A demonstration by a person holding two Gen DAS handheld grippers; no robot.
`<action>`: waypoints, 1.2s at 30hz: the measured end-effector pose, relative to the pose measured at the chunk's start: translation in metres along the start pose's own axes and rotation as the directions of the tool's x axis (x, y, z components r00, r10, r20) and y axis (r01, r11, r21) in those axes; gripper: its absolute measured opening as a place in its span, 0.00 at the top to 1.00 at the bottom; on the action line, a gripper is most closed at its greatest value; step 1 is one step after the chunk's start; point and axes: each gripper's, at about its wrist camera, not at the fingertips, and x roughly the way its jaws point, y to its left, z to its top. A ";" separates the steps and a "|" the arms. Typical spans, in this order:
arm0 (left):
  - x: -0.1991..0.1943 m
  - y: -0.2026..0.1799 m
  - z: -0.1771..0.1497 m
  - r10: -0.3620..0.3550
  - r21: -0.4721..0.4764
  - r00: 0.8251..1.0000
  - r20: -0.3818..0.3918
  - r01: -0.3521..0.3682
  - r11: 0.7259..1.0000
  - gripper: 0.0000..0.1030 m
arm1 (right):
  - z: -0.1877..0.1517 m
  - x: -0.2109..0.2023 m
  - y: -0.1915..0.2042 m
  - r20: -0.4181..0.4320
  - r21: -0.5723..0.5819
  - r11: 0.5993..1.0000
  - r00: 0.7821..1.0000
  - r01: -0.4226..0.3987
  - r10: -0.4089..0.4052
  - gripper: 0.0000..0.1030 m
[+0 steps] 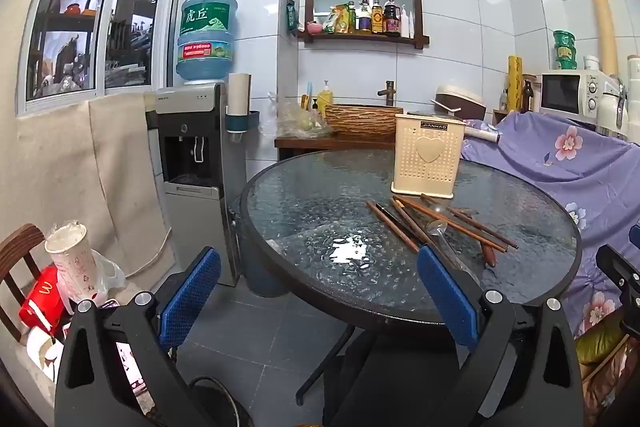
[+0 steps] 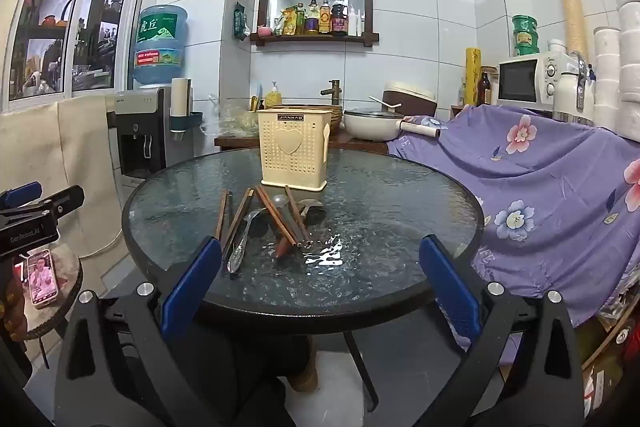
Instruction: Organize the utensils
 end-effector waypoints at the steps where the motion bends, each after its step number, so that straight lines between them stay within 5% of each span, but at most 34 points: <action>1: 0.000 0.000 0.000 -0.001 -0.002 1.000 0.000 0.001 1.000 0.06 | 0.000 0.000 0.000 0.000 0.002 1.000 1.000 0.000 0.000 0.05; 36: 0.006 0.001 -0.003 -0.012 -0.009 1.000 -0.018 0.011 1.000 0.06 | 0.000 0.001 -0.002 0.006 0.026 1.000 1.000 -0.012 0.012 0.05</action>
